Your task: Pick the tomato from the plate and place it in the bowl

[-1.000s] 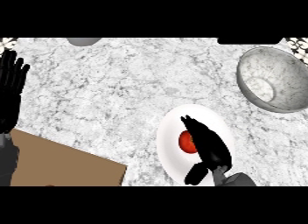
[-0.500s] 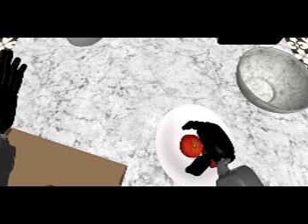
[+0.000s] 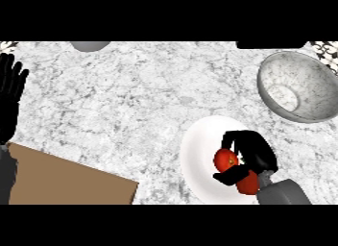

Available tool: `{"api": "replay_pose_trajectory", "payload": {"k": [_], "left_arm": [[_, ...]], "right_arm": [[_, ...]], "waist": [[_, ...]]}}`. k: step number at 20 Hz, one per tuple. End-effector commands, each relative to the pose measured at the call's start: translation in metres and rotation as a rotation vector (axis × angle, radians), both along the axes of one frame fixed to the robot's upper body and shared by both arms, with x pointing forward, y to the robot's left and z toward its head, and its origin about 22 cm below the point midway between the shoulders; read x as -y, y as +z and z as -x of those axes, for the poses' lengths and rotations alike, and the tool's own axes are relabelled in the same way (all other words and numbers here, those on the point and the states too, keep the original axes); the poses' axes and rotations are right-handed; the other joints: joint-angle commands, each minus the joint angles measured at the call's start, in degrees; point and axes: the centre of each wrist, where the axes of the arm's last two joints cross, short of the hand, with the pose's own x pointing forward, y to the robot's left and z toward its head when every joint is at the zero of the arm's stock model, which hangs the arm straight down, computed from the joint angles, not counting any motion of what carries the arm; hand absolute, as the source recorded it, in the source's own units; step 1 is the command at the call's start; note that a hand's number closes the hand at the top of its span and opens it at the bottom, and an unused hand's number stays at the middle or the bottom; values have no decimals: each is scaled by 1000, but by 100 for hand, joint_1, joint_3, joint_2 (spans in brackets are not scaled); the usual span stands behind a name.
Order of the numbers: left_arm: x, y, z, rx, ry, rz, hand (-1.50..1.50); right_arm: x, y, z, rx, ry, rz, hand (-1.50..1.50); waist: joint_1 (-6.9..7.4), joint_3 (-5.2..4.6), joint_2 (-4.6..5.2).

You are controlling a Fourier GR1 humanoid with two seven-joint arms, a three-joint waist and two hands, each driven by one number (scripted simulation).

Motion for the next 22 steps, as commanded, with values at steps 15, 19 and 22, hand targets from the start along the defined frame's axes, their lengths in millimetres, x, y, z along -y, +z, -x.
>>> {"api": "replay_pose_trajectory", "payload": {"k": [15, 19, 22], "left_arm": [[-9, -6, 10, 10, 10, 0, 0], [-1, -11, 3, 5, -7, 16, 0], [3, -9, 6, 16, -24, -7, 0]], "right_arm": [[398, 182, 81, 192, -375, 358, 150], [420, 214, 95, 317, -291, 214, 150], [434, 239, 108, 424, -252, 206, 150]], "waist": [[14, 78, 97], [38, 69, 96], [146, 64, 76]]}}
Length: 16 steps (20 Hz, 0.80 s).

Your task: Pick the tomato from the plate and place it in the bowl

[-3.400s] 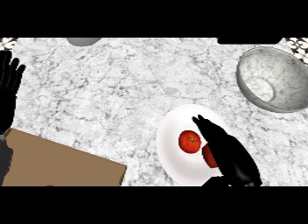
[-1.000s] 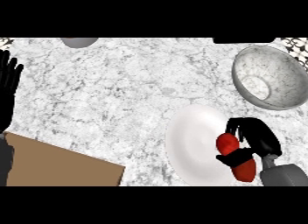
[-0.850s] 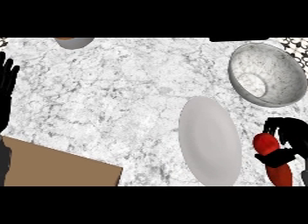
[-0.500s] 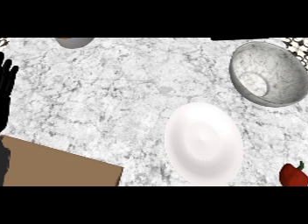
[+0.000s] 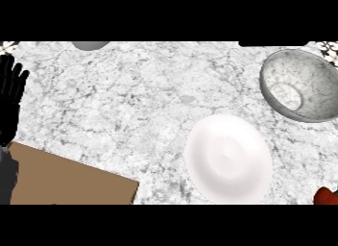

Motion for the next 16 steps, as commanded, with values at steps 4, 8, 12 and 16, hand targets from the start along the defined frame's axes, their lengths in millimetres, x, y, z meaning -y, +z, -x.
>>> {"api": "replay_pose_trajectory", "payload": {"k": [4, 8, 12, 16], "left_arm": [[11, 1, 0, 13, -33, 3, 0], [8, 6, -6, -3, -40, 8, 0], [19, 3, -10, 3, -47, -13, 0], [18, 7, -15, 3, -52, -4, 0]], "right_arm": [[26, 58, 20, 225, 138, -125, 150], [21, 68, 7, 246, 233, -297, 150], [13, 84, -10, 222, 276, -352, 150], [-4, 109, -33, 187, 304, -363, 150]], "waist": [[233, -18, -3], [256, -33, -10], [259, -44, -7], [265, -53, -9]]}}
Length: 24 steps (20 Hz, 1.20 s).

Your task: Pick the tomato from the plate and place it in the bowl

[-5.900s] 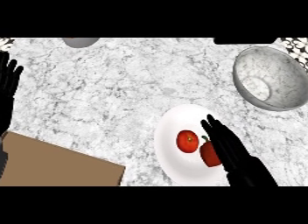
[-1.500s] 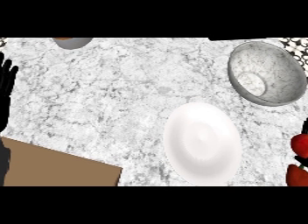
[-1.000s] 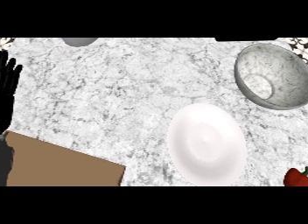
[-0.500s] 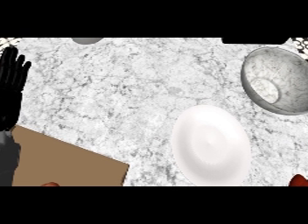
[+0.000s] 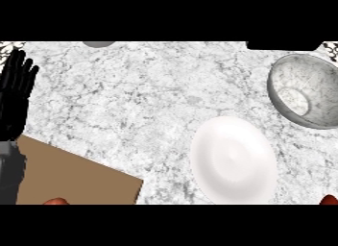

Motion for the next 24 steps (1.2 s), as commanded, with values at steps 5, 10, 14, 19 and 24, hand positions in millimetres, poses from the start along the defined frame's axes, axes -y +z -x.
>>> {"api": "replay_pose_trajectory", "payload": {"k": [5, 10, 14, 19, 24], "left_arm": [[18, 6, -10, 20, -14, -4, 0], [13, 1, -16, 0, 23, -3, 0], [-11, 2, -1, -20, 18, 2, 0], [-3, 3, -2, -27, 11, 6, 0], [-12, 0, 7, -13, 25, -1, 0]], "right_arm": [[-46, 13, -68, -101, 207, -90, 150], [-92, 13, -113, -188, 266, -43, 150], [-131, -15, -150, -250, 279, -64, 150], [-152, -57, -169, -291, 292, -63, 150], [-192, -107, -189, -289, 209, 20, 150]], "waist": [[17, -12, 5], [-101, -19, -18], [-89, -16, -36], [-148, -10, -34], [-152, -11, -38]]}}
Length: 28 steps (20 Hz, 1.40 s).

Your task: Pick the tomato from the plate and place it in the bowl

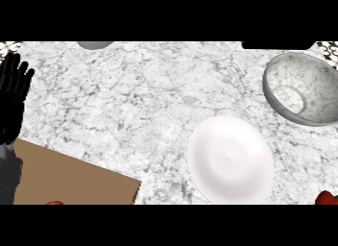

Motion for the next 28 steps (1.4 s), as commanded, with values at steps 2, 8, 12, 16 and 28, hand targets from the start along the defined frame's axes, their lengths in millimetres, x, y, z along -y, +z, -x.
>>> {"api": "replay_pose_trajectory", "payload": {"k": [2, 8, 12, 16, 28], "left_arm": [[9, 4, -3, 7, -21, 1, 0], [1, 15, -8, 3, -10, -1, 0], [-3, -5, 2, 12, -10, -11, 0], [-3, 5, 0, 7, -13, 3, 0], [0, -13, 1, 25, -16, 18, 0]], "right_arm": [[-30, -40, -21, -34, -43, 114, 150], [-22, -90, -16, -144, -171, -83, -150], [-39, -102, -29, -110, -156, -310, -150], [-26, -113, -19, 48, -199, -443, -150], [73, -62, 38, 279, -480, -678, -150]], "waist": [[39, 4, 26], [14, 7, 21], [103, 12, 59], [74, 17, 44], [95, 23, 98]]}}
